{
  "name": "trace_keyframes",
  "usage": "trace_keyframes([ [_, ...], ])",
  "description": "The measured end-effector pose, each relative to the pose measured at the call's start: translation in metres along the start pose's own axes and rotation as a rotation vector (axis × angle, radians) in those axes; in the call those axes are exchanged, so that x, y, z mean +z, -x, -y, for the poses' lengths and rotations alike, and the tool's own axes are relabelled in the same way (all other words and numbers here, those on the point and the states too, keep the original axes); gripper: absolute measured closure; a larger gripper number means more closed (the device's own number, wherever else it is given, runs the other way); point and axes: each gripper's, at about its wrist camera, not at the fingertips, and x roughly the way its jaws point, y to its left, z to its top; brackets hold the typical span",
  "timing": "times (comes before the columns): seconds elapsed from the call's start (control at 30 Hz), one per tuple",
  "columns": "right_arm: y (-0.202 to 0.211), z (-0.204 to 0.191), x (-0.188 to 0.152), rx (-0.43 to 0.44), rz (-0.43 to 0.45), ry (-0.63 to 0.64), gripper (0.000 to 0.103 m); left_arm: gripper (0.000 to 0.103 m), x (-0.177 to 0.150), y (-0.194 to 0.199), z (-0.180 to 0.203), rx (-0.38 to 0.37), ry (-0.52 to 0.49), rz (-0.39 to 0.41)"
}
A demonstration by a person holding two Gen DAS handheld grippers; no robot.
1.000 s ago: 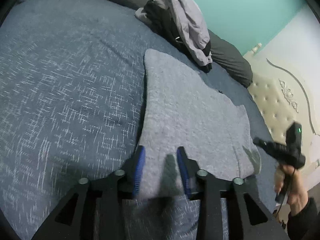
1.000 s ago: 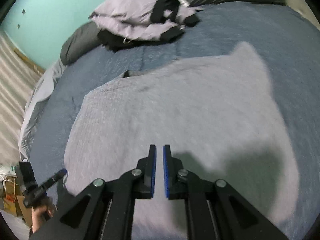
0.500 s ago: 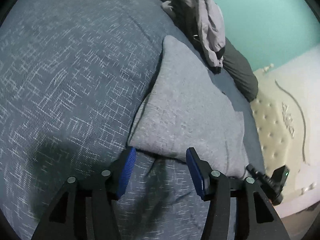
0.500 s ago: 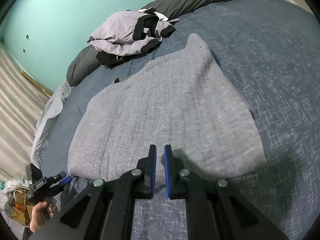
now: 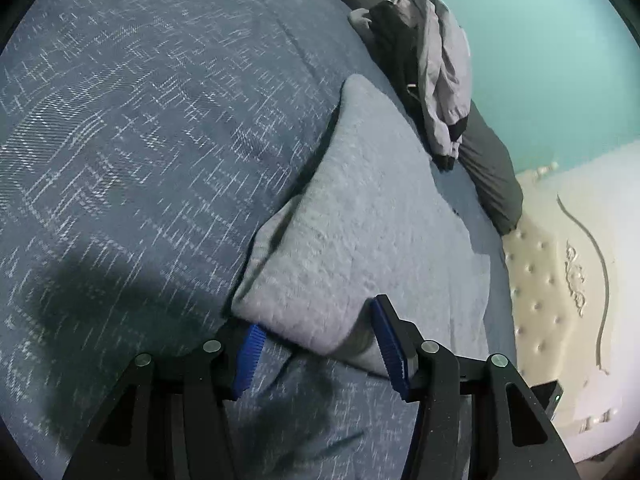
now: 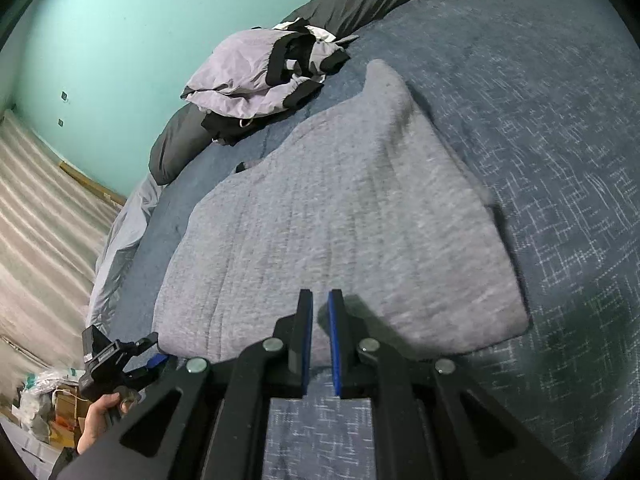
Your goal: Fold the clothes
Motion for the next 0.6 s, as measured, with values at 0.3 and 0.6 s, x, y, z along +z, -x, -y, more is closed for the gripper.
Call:
trace_keyframes([
  [0.3, 0.014, 0.014, 0.0, -0.004, 0.021, -0.033, 0.096, 0.088, 0.007, 0.0, 0.014, -0.05, 0.005, 0.044],
  [0.6, 0.026, 0.027, -0.002, -0.001, 0.032, -0.052, 0.096, 0.09, 0.015, 0.017, 0.082, -0.1, -0.132, 0.084],
])
